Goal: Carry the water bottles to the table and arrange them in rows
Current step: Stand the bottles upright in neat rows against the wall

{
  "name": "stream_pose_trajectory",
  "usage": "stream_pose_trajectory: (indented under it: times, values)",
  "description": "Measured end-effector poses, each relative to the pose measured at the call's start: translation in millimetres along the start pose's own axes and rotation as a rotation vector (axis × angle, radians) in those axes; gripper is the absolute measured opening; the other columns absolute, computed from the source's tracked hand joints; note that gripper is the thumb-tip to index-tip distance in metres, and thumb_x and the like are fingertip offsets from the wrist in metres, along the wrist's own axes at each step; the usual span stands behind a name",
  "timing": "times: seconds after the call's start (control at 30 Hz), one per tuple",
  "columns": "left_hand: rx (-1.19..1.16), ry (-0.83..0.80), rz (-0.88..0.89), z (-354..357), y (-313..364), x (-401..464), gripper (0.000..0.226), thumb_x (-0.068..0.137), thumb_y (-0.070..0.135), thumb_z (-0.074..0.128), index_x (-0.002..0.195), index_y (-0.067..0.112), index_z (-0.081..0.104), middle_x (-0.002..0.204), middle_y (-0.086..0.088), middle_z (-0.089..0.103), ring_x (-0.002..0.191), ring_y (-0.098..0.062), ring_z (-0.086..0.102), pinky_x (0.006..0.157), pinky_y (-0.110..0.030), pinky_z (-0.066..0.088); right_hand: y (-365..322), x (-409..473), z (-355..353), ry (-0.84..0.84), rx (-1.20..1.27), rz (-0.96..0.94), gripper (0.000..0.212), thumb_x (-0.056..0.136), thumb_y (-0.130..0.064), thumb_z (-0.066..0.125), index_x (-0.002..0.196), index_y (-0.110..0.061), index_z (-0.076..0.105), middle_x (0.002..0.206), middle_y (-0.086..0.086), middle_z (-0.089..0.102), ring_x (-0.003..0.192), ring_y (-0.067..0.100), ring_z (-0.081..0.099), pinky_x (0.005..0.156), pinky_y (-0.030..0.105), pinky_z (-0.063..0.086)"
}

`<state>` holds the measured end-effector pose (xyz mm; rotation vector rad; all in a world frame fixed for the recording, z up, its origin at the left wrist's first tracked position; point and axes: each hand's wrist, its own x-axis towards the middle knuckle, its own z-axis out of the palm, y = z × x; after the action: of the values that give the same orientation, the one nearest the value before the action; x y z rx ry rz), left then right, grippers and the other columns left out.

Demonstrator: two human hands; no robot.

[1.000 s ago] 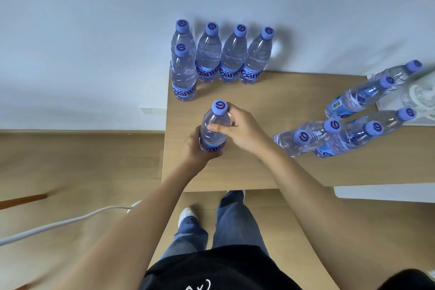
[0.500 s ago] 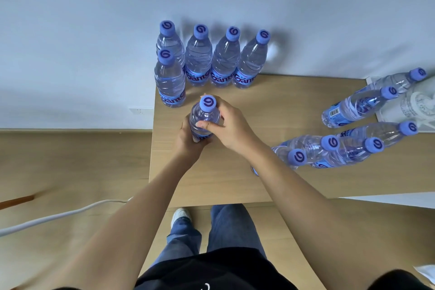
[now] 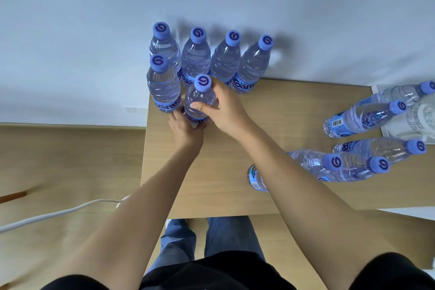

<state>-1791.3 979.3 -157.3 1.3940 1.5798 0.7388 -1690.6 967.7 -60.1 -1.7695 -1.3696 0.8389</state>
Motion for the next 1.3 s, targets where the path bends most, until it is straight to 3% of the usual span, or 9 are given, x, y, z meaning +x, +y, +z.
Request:
stream_pose_trajectory:
  times: [0.07,0.17,0.4,0.6,0.8,0.9,1.03,1.17,1.3]
  values:
    - [-0.065,0.044,-0.091,3,4,4,0.061,0.068,0.004,0.084,0.115,-0.003,0.046,0.122,-0.019,0.047,0.11,-0.035,0.05,0.098,-0.04,0.041,3,8,0,0.023,-0.03,-0.028,0.053,0.083,-0.014,0.079,0.129,-0.002,0.055,0.126,0.009,0.059,0.114,0.014,0.052,0.092,0.0,0.03]
    - [-0.082,0.099,-0.16,7,10,7,0.053,0.069,0.002,0.083,0.108,-0.004,0.047,0.116,-0.019,0.047,0.095,-0.025,0.047,0.088,-0.028,0.041,5,17,1,0.039,-0.049,-0.053,0.053,0.082,-0.015,0.079,0.129,-0.002,0.056,0.127,0.009,0.051,0.111,0.009,0.047,0.092,-0.002,0.027]
    - [-0.139,0.16,-0.279,15,20,19,0.039,0.074,-0.005,0.07,0.108,-0.009,0.05,0.116,-0.028,0.052,0.107,-0.04,0.051,0.097,-0.047,0.043,7,36,0,0.036,-0.095,-0.068,0.056,0.082,-0.017,0.079,0.131,-0.001,0.055,0.118,0.009,0.038,0.109,0.014,0.044,0.09,0.002,0.028]
    - [-0.168,0.153,-0.294,18,21,18,0.041,0.072,-0.002,0.075,0.105,-0.002,0.05,0.115,-0.025,0.053,0.093,-0.03,0.051,0.094,-0.046,0.046,11,37,-1,0.027,-0.117,-0.07,0.059,0.084,-0.018,0.078,0.135,-0.002,0.052,0.117,0.01,0.036,0.11,0.017,0.045,0.091,0.01,0.028]
    - [-0.186,0.039,-0.259,7,21,3,0.051,0.075,0.008,0.08,0.114,0.005,0.046,0.123,-0.015,0.05,0.098,-0.019,0.052,0.089,-0.031,0.049,12,32,4,0.037,-0.041,-0.018,0.071,0.083,-0.019,0.079,0.143,-0.005,0.042,0.126,0.01,0.036,0.123,0.023,0.044,0.1,0.014,0.028]
    - [-0.146,-0.018,-0.229,0,22,-14,0.045,0.084,0.011,0.073,0.119,0.004,0.046,0.124,-0.012,0.05,0.102,-0.017,0.05,0.078,-0.018,0.039,12,28,0,0.117,-0.006,0.044,0.085,0.076,-0.023,0.086,0.142,-0.002,0.037,0.131,0.008,0.039,0.122,0.022,0.045,0.103,0.022,0.035]
    - [-0.138,-0.163,-0.174,-13,25,-37,0.037,0.089,0.01,0.065,0.122,0.003,0.049,0.126,-0.007,0.054,0.107,-0.011,0.048,0.08,-0.014,0.036,4,15,-13,0.107,-0.026,0.079,0.081,0.076,-0.027,0.086,0.14,-0.009,0.04,0.137,0.004,0.043,0.124,0.012,0.042,0.098,0.016,0.03]
    - [-0.122,-0.398,-0.07,-24,30,-66,0.038,0.09,0.005,0.063,0.126,0.005,0.052,0.127,-0.004,0.054,0.117,-0.014,0.049,0.092,-0.025,0.043,-6,-15,-39,0.046,-0.053,0.136,0.067,0.08,-0.029,0.082,0.135,-0.012,0.049,0.136,0.003,0.052,0.125,0.012,0.05,0.105,0.025,0.037]
    - [-0.095,-0.58,0.019,-30,31,-91,0.039,0.092,0.003,0.061,0.13,0.005,0.053,0.13,-0.007,0.057,0.121,-0.02,0.055,0.101,-0.032,0.046,-12,-56,-61,0.076,-0.099,0.226,0.053,0.084,-0.033,0.077,0.13,-0.017,0.055,0.13,0.003,0.06,0.117,0.009,0.054,0.09,0.019,0.036]
